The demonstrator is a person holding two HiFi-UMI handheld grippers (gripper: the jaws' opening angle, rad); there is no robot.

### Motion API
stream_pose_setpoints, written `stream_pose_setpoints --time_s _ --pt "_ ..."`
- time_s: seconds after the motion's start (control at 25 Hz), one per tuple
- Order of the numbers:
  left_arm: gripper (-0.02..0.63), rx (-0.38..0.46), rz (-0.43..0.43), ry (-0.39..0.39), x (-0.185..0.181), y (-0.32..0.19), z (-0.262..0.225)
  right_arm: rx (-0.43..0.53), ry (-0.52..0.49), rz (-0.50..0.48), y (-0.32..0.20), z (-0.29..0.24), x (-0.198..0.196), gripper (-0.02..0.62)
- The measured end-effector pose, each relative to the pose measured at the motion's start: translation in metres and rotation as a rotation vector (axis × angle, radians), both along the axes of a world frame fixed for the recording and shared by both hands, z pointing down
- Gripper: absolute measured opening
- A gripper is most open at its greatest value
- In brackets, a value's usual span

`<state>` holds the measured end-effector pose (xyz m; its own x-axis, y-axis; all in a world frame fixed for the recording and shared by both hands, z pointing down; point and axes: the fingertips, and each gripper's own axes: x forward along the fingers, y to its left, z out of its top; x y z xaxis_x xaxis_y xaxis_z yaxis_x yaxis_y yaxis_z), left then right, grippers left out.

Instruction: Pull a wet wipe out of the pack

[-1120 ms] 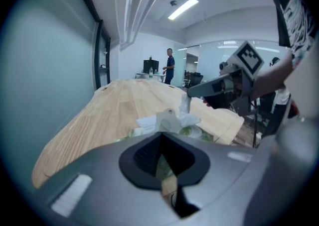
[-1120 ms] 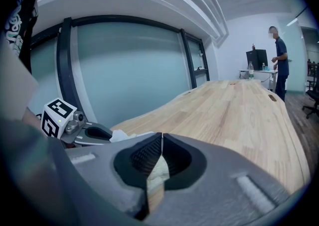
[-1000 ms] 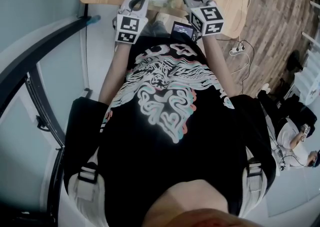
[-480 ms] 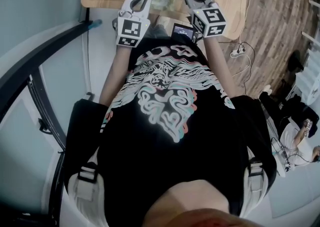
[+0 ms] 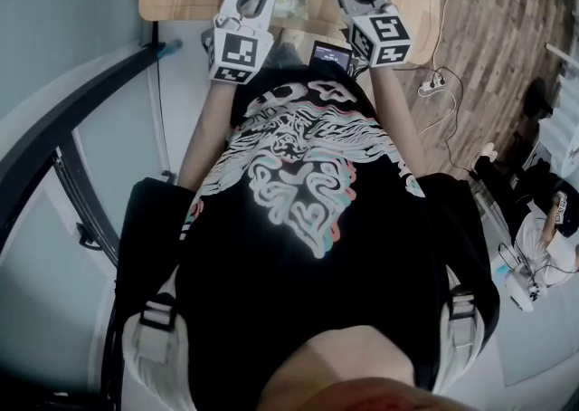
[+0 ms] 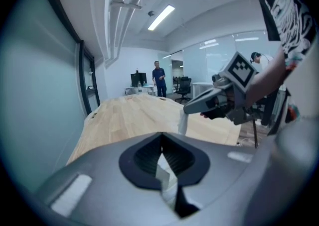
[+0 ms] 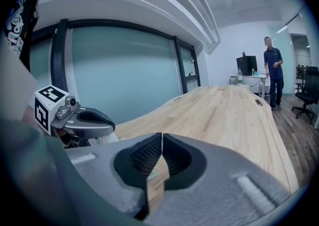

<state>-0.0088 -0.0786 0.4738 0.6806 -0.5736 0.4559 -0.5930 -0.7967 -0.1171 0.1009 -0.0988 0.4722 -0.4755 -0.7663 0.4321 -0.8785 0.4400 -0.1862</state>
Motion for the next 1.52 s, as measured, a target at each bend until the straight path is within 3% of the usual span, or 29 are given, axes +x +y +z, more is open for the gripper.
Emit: stream_pose_setpoints --time_s 0.68,1.12,1.32,1.52 --pt "-0.014 0.005 0.131 -0.005 0.045 -0.001 0.0 -0.045 0.071 0.089 0.025 0.023 0.042 0.006" --pt "-0.012 -0.004 0.113 0.013 0.045 -0.007 -0.004 -0.12 0.115 0.129 0.03 0.05 0.053 0.009" --pt "-0.013 -0.008 0.107 0.01 0.042 -0.004 -0.002 -0.13 0.126 0.119 0.031 0.053 0.05 0.078" --pt "-0.012 -0.001 0.105 0.012 0.044 -0.004 -0.006 -0.117 0.149 0.141 0.031 0.049 0.057 0.107"
